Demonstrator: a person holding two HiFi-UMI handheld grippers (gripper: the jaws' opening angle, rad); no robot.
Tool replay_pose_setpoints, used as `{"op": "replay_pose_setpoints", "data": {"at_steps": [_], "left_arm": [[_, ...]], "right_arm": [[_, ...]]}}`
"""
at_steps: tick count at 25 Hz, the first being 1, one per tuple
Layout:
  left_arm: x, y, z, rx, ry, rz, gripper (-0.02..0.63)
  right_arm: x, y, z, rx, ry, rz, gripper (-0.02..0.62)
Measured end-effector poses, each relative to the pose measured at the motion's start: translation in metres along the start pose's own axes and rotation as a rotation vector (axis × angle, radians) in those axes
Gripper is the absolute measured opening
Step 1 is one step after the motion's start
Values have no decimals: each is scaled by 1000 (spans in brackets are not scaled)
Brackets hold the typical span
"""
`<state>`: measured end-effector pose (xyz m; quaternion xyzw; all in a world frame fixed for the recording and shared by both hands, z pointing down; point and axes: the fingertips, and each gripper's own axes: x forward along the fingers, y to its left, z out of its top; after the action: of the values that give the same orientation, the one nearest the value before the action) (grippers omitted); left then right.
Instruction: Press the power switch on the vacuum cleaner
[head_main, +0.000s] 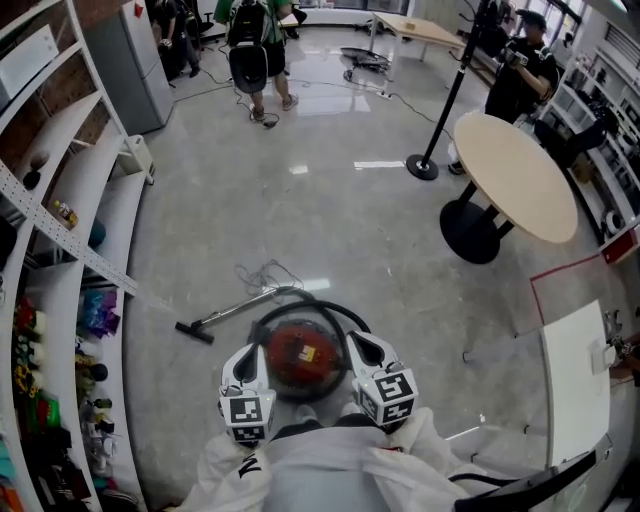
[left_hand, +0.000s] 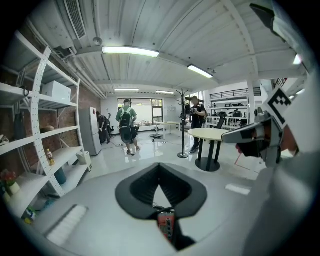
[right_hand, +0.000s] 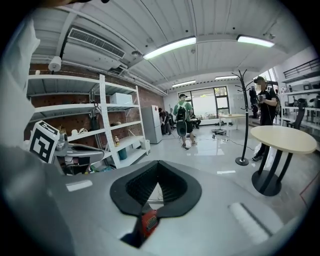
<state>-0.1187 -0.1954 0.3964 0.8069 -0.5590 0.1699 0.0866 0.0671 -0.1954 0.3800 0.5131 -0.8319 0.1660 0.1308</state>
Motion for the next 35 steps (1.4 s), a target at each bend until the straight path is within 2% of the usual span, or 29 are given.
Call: {"op": "replay_pose_setpoints", "data": {"at_steps": [5, 13, 23, 29, 35], "left_arm": [[-2, -3, 17, 18, -40, -26, 0], [-18, -2, 13, 26, -53, -48, 0], [-42, -12, 10, 15, -62, -32, 0], [-67, -33, 7, 30, -61, -9, 0], [-96, -71, 14, 37, -88, 9, 0]], "right_arm": [[1, 3, 10, -2, -16, -6, 0], [-14, 8, 8, 18, -34, -54, 0], [-36, 27, 9, -9, -60, -17, 0], [-67, 29, -5, 17, -70, 5, 0], [-114, 25, -17, 8, -85, 27, 0]]}}
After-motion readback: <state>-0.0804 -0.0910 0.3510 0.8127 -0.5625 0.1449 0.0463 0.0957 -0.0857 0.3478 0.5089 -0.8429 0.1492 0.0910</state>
